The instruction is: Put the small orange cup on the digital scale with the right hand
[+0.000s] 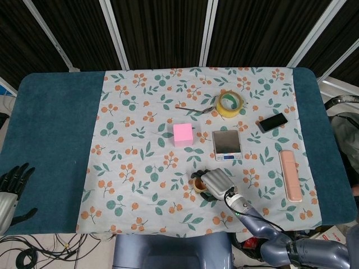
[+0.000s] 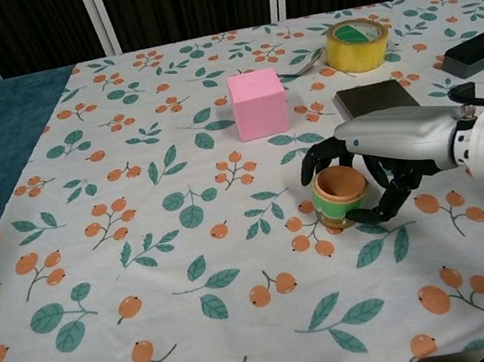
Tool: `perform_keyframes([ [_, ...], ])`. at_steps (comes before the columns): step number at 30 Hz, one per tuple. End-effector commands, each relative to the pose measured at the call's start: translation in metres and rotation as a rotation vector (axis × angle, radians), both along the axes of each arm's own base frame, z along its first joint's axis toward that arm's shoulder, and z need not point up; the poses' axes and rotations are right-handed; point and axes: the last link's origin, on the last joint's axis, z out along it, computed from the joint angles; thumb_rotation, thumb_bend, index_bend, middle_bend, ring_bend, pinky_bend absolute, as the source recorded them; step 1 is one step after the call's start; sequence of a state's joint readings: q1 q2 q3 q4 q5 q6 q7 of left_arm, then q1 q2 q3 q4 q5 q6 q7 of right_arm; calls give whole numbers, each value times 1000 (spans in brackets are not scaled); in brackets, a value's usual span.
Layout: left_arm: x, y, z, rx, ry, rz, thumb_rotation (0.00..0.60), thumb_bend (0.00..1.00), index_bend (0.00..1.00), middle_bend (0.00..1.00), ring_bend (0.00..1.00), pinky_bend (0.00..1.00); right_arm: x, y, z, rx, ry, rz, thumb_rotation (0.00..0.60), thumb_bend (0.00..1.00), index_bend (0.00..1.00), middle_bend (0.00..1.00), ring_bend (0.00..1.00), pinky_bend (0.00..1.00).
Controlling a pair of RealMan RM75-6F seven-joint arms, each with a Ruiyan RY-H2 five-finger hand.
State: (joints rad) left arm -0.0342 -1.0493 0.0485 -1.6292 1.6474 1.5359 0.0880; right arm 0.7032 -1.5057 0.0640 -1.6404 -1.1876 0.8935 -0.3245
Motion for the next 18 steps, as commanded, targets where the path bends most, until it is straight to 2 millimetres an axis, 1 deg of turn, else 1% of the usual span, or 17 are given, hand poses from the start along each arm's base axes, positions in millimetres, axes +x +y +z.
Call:
perform_keyframes([
  [1,0,0,0,-1,1,1,600,138,28,4,0,148,1,-1,2,-17,-13,1,600,492,430,423,513,559],
  [2,0,0,0,-1,1,1,600,137,28,3,0,148,1,-3,5,-31,-22,0,600,498,459,424,516,559],
  [5,0,0,0,-2,2,1,600,137,29,3,0,149,3,-11,14,-83,-56,-5,600,504,490,421,520,559],
  [8,0,0,0,-1,2,0,600,138,29,3,0,149,0,-25,26,-139,-90,-32,600,506,490,421,520,559],
  [11,0,-1,0,-1,0,1,600,138,29,3,0,149,-5,-44,42,-194,-109,-66,600,506,490,421,520,558],
  [13,0,0,0,-2,2,1,600,137,29,4,0,148,-13,-61,55,-237,-97,-91,600,506,490,421,520,558],
  [18,0,0,0,-5,3,8,600,138,30,4,0,148,-31,-87,68,-276,-20,-134,600,506,485,419,520,558],
])
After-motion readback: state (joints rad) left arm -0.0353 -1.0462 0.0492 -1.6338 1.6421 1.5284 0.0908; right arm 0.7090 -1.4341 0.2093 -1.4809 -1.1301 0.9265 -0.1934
